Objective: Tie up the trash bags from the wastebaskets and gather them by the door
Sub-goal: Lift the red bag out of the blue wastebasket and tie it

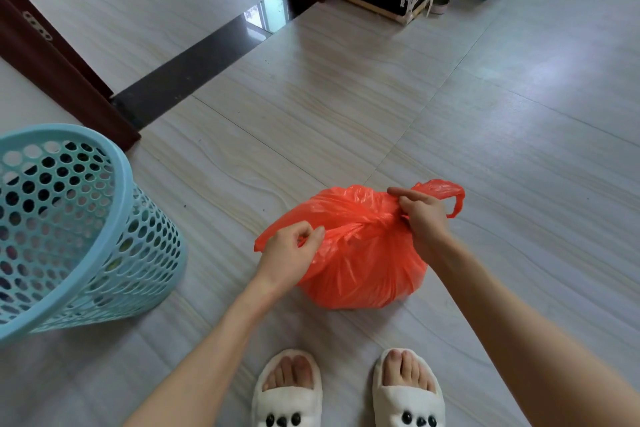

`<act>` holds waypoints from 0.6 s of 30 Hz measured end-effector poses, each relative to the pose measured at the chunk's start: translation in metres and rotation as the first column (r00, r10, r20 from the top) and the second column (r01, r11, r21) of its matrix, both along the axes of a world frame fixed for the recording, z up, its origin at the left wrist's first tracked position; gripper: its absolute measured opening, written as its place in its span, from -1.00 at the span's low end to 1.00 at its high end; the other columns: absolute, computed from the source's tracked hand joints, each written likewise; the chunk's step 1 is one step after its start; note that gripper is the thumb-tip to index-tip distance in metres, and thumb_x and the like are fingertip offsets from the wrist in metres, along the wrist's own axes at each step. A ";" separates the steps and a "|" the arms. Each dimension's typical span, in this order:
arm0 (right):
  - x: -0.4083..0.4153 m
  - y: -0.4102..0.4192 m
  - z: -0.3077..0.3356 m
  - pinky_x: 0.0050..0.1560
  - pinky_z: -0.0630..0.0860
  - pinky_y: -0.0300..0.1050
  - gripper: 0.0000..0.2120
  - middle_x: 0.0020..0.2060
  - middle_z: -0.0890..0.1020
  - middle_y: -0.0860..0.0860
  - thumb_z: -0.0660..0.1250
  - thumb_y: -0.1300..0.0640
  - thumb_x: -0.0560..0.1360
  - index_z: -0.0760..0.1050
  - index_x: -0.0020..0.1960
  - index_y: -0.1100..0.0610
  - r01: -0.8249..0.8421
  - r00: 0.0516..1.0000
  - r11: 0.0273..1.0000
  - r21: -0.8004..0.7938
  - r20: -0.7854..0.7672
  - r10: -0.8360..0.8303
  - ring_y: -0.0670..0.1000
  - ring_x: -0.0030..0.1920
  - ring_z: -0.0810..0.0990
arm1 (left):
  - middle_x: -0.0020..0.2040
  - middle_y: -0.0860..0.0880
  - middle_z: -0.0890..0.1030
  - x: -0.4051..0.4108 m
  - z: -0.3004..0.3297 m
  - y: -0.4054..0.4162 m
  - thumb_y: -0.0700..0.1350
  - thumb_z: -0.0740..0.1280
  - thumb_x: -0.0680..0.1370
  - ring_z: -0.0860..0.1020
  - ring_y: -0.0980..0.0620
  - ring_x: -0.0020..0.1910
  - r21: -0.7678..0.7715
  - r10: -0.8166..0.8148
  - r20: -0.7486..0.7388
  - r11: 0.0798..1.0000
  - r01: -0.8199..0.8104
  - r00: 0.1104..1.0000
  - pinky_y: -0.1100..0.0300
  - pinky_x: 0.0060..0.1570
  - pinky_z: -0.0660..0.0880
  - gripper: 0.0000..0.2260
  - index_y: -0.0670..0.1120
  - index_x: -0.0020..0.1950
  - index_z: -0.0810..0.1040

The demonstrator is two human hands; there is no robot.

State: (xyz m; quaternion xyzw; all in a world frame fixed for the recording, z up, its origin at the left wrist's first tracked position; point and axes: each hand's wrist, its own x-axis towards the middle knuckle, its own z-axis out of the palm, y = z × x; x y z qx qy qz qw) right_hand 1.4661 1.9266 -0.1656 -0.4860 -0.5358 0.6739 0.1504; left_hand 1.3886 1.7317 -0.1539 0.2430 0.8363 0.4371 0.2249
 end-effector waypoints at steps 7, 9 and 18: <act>0.029 0.021 -0.039 -0.28 0.33 -0.33 -0.67 -0.22 0.60 0.07 0.11 0.43 0.51 0.52 0.19 0.33 0.179 0.972 0.983 -0.049 0.164 -0.169 -0.09 -0.37 0.40 | -0.53 0.00 0.27 -0.007 -0.031 -0.066 -0.01 0.24 0.57 0.34 0.17 -0.49 -0.288 -0.126 -0.074 0.952 0.100 0.989 0.29 -0.40 0.23 -0.59 -0.06 -0.46 0.27; 0.031 0.018 -0.044 -0.26 0.37 -0.36 -0.67 0.04 0.61 0.14 0.10 0.42 0.52 0.52 0.20 0.31 0.174 0.972 0.983 -0.052 0.170 -0.164 -0.09 -0.32 0.43 | -0.54 0.01 0.26 -0.009 -0.037 -0.074 0.00 0.24 0.57 0.35 0.17 -0.49 -0.340 -0.165 -0.073 0.931 0.131 0.984 0.27 -0.41 0.22 -0.57 -0.05 -0.48 0.25; 0.047 0.000 -0.051 -0.22 0.38 -0.29 -0.71 -0.23 0.56 -0.01 0.11 0.35 0.54 0.57 0.11 0.22 0.046 0.992 0.998 0.034 0.118 -0.050 -0.10 -0.27 0.45 | 0.10 -0.05 0.62 -0.008 -0.008 -0.054 0.03 0.22 0.50 0.53 0.09 0.00 0.202 -0.133 0.654 0.979 -0.002 0.744 0.39 -0.09 0.44 -0.69 -0.11 0.06 0.63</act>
